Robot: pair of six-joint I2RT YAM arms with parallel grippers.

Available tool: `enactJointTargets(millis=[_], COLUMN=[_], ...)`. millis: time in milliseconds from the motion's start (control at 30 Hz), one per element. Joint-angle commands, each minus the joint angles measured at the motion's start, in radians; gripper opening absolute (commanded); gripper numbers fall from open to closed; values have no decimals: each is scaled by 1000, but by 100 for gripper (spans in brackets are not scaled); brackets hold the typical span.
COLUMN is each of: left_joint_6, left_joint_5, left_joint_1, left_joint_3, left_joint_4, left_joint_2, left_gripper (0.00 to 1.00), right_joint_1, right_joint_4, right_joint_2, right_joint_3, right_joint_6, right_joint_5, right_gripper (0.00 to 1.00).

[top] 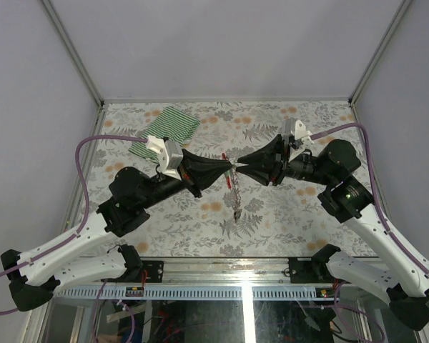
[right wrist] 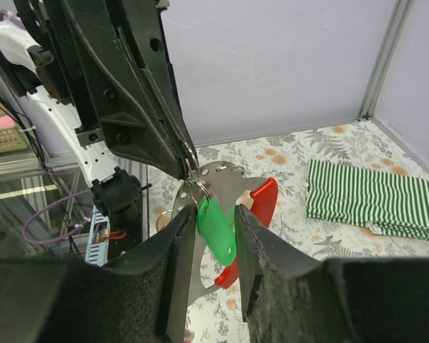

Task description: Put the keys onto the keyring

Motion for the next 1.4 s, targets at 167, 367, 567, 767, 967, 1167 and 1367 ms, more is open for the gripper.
enactJointTargets(millis=[167, 367, 567, 767, 967, 1167, 1367], left_joint_6=[1, 18, 20, 22, 21, 19, 19], left_joint_5=[13, 78, 177, 219, 231, 235, 236], left_joint_1=[7, 8, 8, 7, 8, 8, 8], left_joint_3=[33, 45, 49, 54, 53, 52, 54], left_joint_4=[76, 61, 91, 100, 103, 107, 107], left_joint_2=[-5, 2, 10, 13, 14, 14, 17], left_gripper=[0, 0, 0, 0, 0, 0, 0], right_joint_1=[11, 10, 11, 10, 11, 11, 11], right_joint_4=[-61, 15, 53, 27, 21, 30, 58], right_joint_2=[-51, -108, -112, -70, -59, -45, -38], right_joint_3=[43, 31, 30, 54, 49, 46, 37], right_joint_6=[-77, -68, -48, -31, -28, -14, 6], right_joint_5=[54, 31, -62, -161, -170, -185, -198], right_gripper=[36, 42, 42, 38, 37, 33, 30])
